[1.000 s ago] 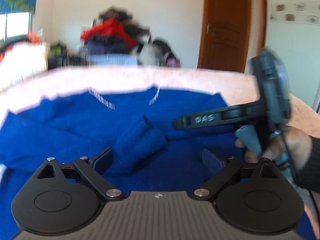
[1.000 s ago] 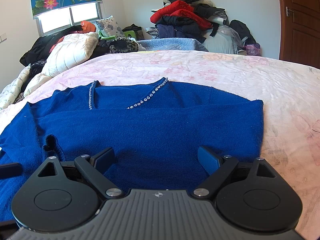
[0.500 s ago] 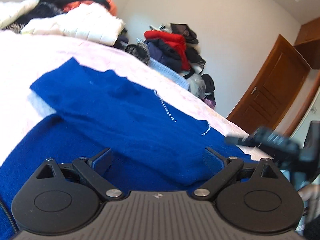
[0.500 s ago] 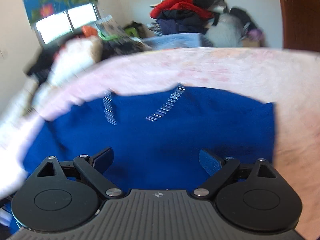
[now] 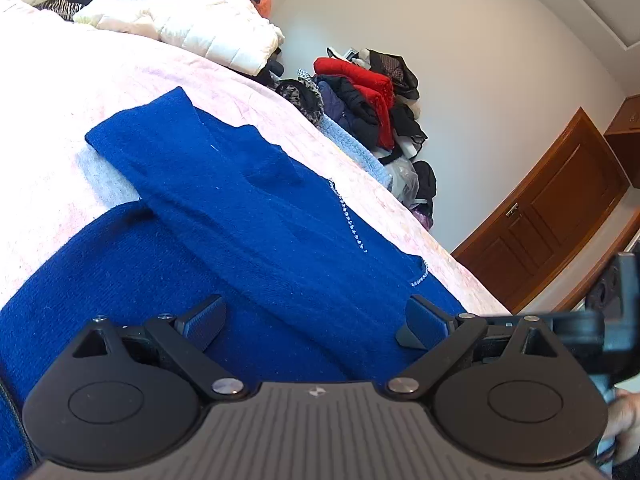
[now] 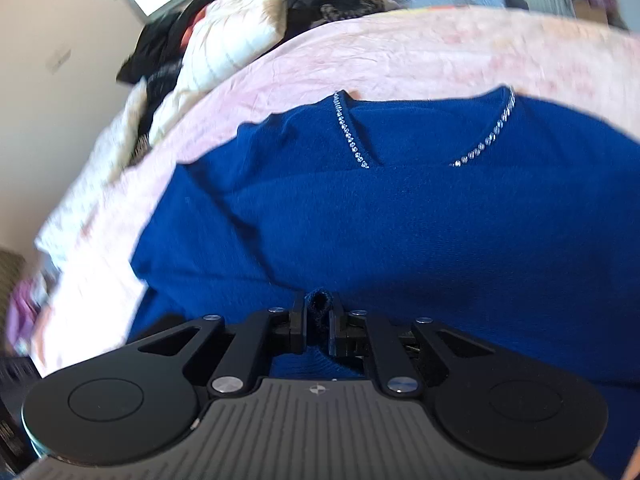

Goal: Fold small clothes
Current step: 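Grasp the sweater hem with the right gripper, then lift the held hem and fold it up toward the collar with the right gripper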

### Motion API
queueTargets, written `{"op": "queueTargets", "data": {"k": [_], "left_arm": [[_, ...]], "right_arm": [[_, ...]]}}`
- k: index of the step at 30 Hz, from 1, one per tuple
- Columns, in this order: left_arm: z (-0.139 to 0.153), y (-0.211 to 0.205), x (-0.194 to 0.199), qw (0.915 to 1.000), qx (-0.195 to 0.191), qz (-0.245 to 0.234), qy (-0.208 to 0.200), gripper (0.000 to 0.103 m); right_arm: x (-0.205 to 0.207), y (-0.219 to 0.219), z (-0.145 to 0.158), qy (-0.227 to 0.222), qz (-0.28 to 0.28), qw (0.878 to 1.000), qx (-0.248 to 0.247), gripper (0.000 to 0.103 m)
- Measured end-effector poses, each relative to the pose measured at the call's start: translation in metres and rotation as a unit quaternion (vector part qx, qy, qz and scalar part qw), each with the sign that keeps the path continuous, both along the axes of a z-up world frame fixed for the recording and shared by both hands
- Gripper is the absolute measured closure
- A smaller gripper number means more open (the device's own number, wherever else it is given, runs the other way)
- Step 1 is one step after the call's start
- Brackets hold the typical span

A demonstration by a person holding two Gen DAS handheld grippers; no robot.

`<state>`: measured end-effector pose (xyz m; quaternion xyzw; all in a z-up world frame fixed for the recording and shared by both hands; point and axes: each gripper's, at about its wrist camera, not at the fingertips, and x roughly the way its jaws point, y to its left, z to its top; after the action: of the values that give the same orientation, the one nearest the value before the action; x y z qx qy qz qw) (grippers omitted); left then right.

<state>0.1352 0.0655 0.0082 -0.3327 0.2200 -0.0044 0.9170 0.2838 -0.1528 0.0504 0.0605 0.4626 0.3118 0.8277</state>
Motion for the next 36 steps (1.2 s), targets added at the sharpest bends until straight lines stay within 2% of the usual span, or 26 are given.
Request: {"op": "queueTargets", "data": {"k": [2,3,4,5,6,7,8,9,10,11,12,14,16,17,18,20,22,24,30,31,33,34,36], "left_arm": [[0.0,0.001,0.0,1.0,-0.003,0.001,-0.001,0.005],[0.0,0.001,0.0,1.0,-0.005,0.001,-0.002,0.005],[-0.001,0.002,0.0,1.0,-0.007,0.002,-0.002,0.005],[-0.001,0.003,-0.001,0.9999,-0.01,0.002,-0.003,0.005],[-0.002,0.004,-0.002,0.9999,-0.013,0.003,-0.004,0.005],[-0.002,0.004,-0.002,0.9999,-0.015,0.005,-0.005,0.005],[-0.002,0.005,-0.002,0.9998,-0.017,0.007,-0.005,0.005],[-0.002,0.005,-0.002,0.9998,-0.017,0.007,-0.004,0.005],[-0.002,0.005,-0.002,0.9998,-0.016,0.007,-0.004,0.005],[-0.002,0.005,-0.001,0.9998,-0.016,0.007,-0.004,0.005],[-0.002,0.005,-0.001,0.9998,-0.016,0.007,-0.004,0.005],[-0.002,0.005,-0.001,0.9998,-0.016,0.007,-0.003,0.005],[-0.002,0.004,-0.001,0.9999,-0.015,0.007,-0.003,0.005],[-0.002,0.004,0.0,0.9999,-0.015,0.008,-0.003,0.005],[-0.002,0.004,0.0,0.9999,-0.015,0.008,-0.003,0.005],[-0.002,0.004,0.0,0.9999,-0.015,0.007,-0.003,0.005],[-0.002,0.004,0.0,0.9999,-0.015,0.007,-0.003,0.005],[-0.002,0.004,0.0,0.9999,-0.015,0.007,-0.003,0.005],[-0.002,0.004,0.0,0.9999,-0.014,0.007,-0.003,0.005],[-0.002,0.004,0.0,0.9999,-0.015,0.007,-0.003,0.005],[-0.002,0.004,0.0,0.9999,-0.015,0.007,-0.003,0.004],[-0.002,0.004,0.0,0.9999,-0.015,0.007,-0.003,0.004],[-0.002,0.004,0.0,0.9999,-0.015,0.007,-0.004,0.004]], "right_arm": [[-0.013,0.003,0.012,-0.05,0.018,0.998,-0.04,0.091],[-0.022,0.004,0.021,-0.088,0.022,0.994,-0.06,0.091],[-0.036,0.006,0.033,-0.15,0.032,0.984,-0.092,0.091],[-0.055,0.01,0.045,-0.218,0.052,0.967,-0.12,0.091],[-0.078,0.013,0.053,-0.285,0.083,0.944,-0.146,0.091],[-0.102,0.016,0.055,-0.342,0.122,0.915,-0.175,0.085],[-0.123,0.017,0.052,-0.374,0.154,0.891,-0.204,0.078],[-0.134,0.014,0.047,-0.366,0.174,0.889,-0.213,0.07],[-0.137,0.008,0.042,-0.322,0.183,0.906,-0.205,0.053],[-0.133,-0.001,0.037,-0.266,0.175,0.93,-0.187,0.044],[-0.127,-0.011,0.033,-0.22,0.151,0.949,-0.165,0.043],[-0.115,-0.034,0.027,-0.161,0.085,0.976,-0.118,0.041],[-0.102,-0.059,0.021,-0.093,-0.002,0.994,-0.052,0.038],[-0.092,-0.072,0.014,-0.044,-0.046,0.998,-0.015,0.038],[-0.084,-0.083,0.006,0.004,-0.082,0.997,0.017,0.038],[-0.075,-0.099,-0.012,0.083,-0.131,0.984,0.084,0.038],[-0.07,-0.105,-0.023,0.123,-0.15,0.973,0.128,0.038],[-0.069,-0.101,-0.028,0.138,-0.151,0.969,0.142,0.037],[-0.057,-0.077,-0.028,0.138,-0.14,0.969,0.148,0.038],[-0.056,-0.073,-0.027,0.135,-0.134,0.971,0.146,0.043],[-0.052,-0.067,-0.023,0.125,-0.123,0.977,0.126,0.063],[-0.051,-0.065,-0.021,0.122,-0.12,0.978,0.119,0.09],[-0.047,-0.064,-0.016,0.117,-0.114,0.979,0.124,0.094]]}}
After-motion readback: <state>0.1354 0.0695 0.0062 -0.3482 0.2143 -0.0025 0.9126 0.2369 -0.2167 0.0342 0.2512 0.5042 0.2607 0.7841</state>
